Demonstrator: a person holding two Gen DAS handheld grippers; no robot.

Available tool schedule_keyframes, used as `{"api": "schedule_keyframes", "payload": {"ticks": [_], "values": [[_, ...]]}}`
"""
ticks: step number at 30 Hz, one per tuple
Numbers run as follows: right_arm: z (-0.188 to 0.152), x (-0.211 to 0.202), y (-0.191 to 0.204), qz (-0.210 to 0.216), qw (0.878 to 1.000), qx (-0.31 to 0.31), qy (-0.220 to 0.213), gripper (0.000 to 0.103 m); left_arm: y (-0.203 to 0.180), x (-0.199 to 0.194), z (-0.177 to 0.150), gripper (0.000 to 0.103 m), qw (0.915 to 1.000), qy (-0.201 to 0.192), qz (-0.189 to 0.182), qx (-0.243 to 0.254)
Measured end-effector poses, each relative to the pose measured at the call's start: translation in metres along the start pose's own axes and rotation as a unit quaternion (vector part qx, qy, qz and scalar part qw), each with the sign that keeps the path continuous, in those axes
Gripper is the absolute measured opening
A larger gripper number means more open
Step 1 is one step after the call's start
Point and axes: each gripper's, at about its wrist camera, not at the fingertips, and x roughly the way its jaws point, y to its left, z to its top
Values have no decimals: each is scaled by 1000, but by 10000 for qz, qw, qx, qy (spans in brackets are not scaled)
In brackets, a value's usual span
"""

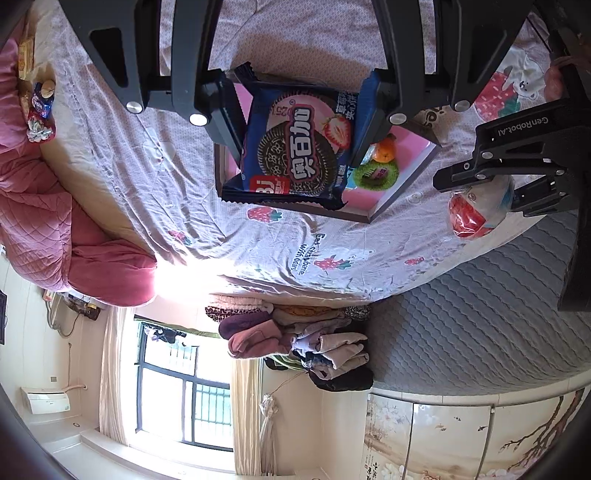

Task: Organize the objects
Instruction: 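Carry the wrapped egg over the box with the left tool while the right tool carries the cookie pack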

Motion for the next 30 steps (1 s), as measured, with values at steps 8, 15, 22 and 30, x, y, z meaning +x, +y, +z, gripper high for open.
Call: {"api": "schedule_keyframes", "payload": {"ticks": [8,15,22,30], "values": [[20,24,-5,-118,9998,-147,-80,52,17,31,16,53,9999,19,113,-70],[30,42,-14,-176,9997,-163,-100,52,33,67,30,53,9994,98,254,-193],[36,58,-26,-258,9994,-196,-151,52,37,92,37,53,9995,84,268,-168],[34,78,-34,-347,9992,-212,-61,52,38,115,30,53,9993,218,257,-148]]}}
